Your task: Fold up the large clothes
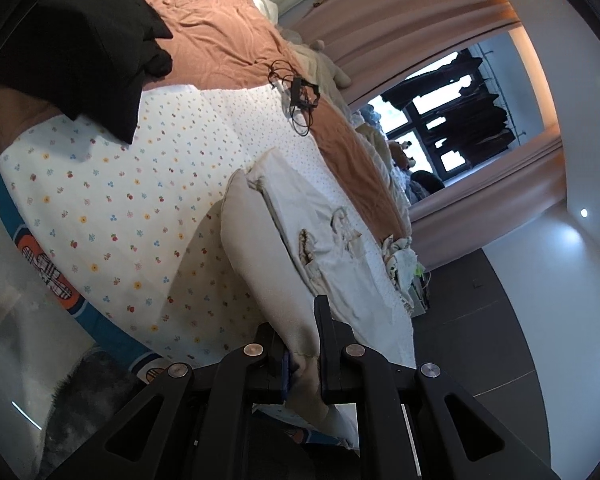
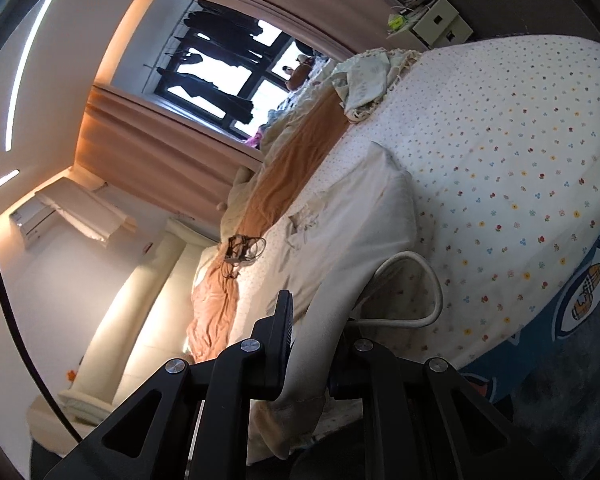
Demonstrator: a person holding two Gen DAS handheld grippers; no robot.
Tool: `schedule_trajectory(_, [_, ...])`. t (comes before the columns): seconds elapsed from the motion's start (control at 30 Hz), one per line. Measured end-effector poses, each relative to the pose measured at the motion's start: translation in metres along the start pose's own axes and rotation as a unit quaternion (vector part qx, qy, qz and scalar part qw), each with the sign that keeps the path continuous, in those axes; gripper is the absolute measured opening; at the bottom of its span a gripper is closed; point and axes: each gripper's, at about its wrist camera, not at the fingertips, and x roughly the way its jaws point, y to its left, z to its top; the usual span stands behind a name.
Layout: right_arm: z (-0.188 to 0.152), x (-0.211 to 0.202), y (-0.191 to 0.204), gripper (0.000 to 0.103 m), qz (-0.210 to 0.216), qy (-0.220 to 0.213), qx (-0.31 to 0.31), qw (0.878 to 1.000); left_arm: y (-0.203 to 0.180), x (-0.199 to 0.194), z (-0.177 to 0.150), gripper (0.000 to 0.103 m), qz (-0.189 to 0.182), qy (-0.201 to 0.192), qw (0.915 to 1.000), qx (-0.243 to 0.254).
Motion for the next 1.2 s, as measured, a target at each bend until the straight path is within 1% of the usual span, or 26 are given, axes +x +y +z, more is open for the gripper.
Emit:
schedule_trajectory(0.2, [0.000,-0.029,0.041,0.015,0.034,-0.016,-0.026,0.999,-0.024,-0.049,0.005,0.009,-0.041,-0.030,0.9986,0.016])
schedule_trajectory(0.43, [0.008,-0.057,0.081,0.015,0.074,-0.035,-0.051,0.995,-0.057,-0.099,0.010,0.009,-0.077,-0.071,0.9938,0.039])
schedule_trajectory(0.53, [0.011,-0.066,0.091,0.015,0.087,-0.044,-0.060,0.993,-0.073,-0.112,0.011,0.009,-0.092,-0.083,0.9909,0.054])
schedule_trajectory(0.67, [0.019,-0.069,0.100,0.015,0.100,-0.055,-0.064,0.991,-0.091,-0.119,0.016,0.009,-0.105,-0.088,0.9886,0.063])
schedule_trajectory(0.87, [0.036,-0.059,0.102,0.015,0.102,-0.066,-0.068,0.990,-0.109,-0.106,0.031,0.009,-0.100,-0.099,0.9872,0.076])
schedule_trajectory(1.03, [0.053,-0.040,0.099,0.015,0.086,-0.062,-0.065,0.992,-0.118,-0.080,0.046,0.009,-0.082,-0.098,0.9884,0.083])
schedule_trajectory(1.2, [0.072,-0.009,0.094,0.015,0.077,-0.060,-0.067,0.993,-0.126,-0.046,0.065,0.009,-0.071,-0.093,0.9888,0.092])
